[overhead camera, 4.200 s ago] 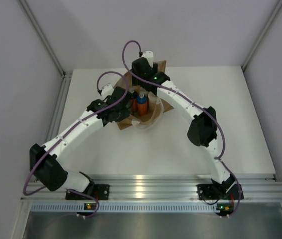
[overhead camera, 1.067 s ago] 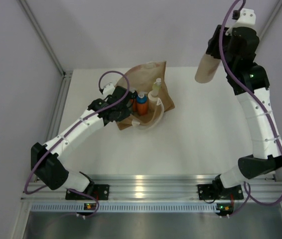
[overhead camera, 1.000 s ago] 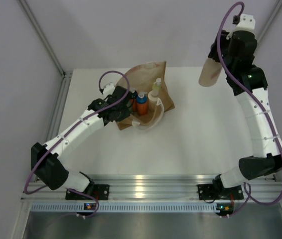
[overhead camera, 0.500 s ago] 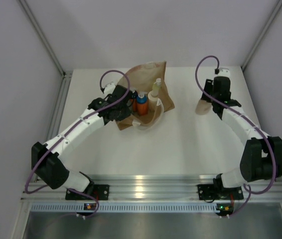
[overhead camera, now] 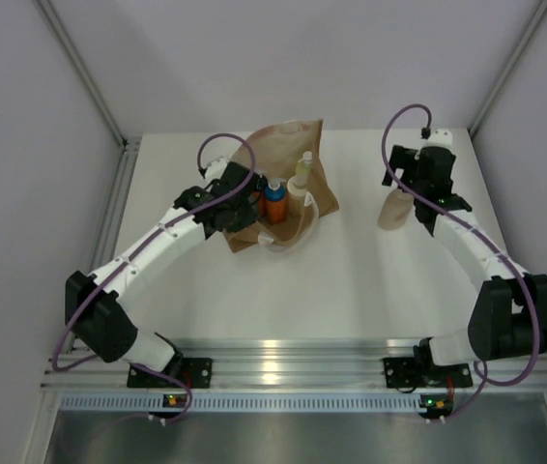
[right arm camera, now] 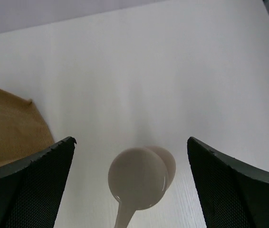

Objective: Take the personal care products out of the canvas bag

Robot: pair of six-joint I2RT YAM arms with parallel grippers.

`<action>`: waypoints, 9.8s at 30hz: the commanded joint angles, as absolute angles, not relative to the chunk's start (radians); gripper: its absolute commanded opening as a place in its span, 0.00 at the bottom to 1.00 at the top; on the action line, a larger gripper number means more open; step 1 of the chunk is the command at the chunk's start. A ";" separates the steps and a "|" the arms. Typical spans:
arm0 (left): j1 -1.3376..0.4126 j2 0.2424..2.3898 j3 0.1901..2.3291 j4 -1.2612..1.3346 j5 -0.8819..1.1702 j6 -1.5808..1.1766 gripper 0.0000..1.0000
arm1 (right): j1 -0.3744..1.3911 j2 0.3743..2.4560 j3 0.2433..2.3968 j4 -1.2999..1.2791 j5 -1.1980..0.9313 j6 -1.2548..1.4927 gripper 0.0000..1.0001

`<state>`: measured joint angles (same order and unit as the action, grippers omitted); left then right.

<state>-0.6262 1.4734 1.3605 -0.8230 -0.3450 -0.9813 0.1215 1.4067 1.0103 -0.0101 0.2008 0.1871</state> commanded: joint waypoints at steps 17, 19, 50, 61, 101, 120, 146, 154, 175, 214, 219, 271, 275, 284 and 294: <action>-0.626 1.523 1.400 -0.856 -0.295 -0.989 0.00 | 0.621 1.638 1.779 -0.531 0.068 0.287 0.54; -0.627 1.534 1.405 -0.856 -0.288 -0.982 0.00 | 0.650 1.681 1.834 -0.558 0.060 0.288 0.52; -0.623 1.574 1.431 -0.856 -0.229 -0.974 0.00 | 0.675 2.125 2.174 -0.954 0.451 0.428 0.48; -0.615 1.577 1.436 -0.854 -0.215 -0.939 0.00 | 0.634 2.181 2.249 -0.956 0.365 0.422 0.56; -0.589 1.592 1.434 -0.856 -0.183 -0.904 0.00 | 0.627 1.957 2.491 -0.948 0.336 0.299 0.00; -0.591 1.586 1.428 -0.857 -0.181 -0.894 0.00 | 0.489 1.508 2.281 -0.894 0.310 0.241 0.00; -0.588 1.569 1.413 -0.857 -0.146 -0.856 0.00 | -0.106 1.051 0.914 -0.295 0.333 0.321 0.00; -0.589 1.574 1.414 -0.857 -0.146 -0.859 0.00 | -0.106 1.009 0.854 -0.288 0.319 0.302 0.29; -0.586 1.586 1.422 -0.857 -0.150 -0.857 0.00 | 0.119 1.172 1.294 -0.497 -0.028 0.268 0.81; -0.584 1.597 1.433 -0.857 -0.135 -0.882 0.00 | 0.727 2.034 2.105 -0.684 0.535 0.709 0.72; -0.584 1.594 1.431 -0.856 -0.140 -0.885 0.00 | 0.709 2.065 2.111 -0.712 0.642 0.750 0.70; -0.584 1.603 1.445 -0.857 -0.083 -0.827 0.00 | 0.621 2.378 2.304 -0.663 0.781 0.558 0.42; -0.584 1.606 1.448 -0.857 -0.080 -0.825 0.00 | 0.618 2.373 2.295 -0.652 0.776 0.535 0.24; -0.577 1.612 1.457 -0.857 -0.086 -0.825 0.00 | 0.621 2.231 2.184 -0.572 0.696 0.503 0.00; -0.569 1.621 1.465 -0.857 -0.086 -0.821 0.00 | 0.634 2.108 2.112 -0.473 0.635 0.414 0.00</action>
<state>-0.5743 1.5818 1.4551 -0.8139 -0.1181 -0.8394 0.6445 2.2333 2.0991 -0.6075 0.6502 0.4572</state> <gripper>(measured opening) 0.122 0.356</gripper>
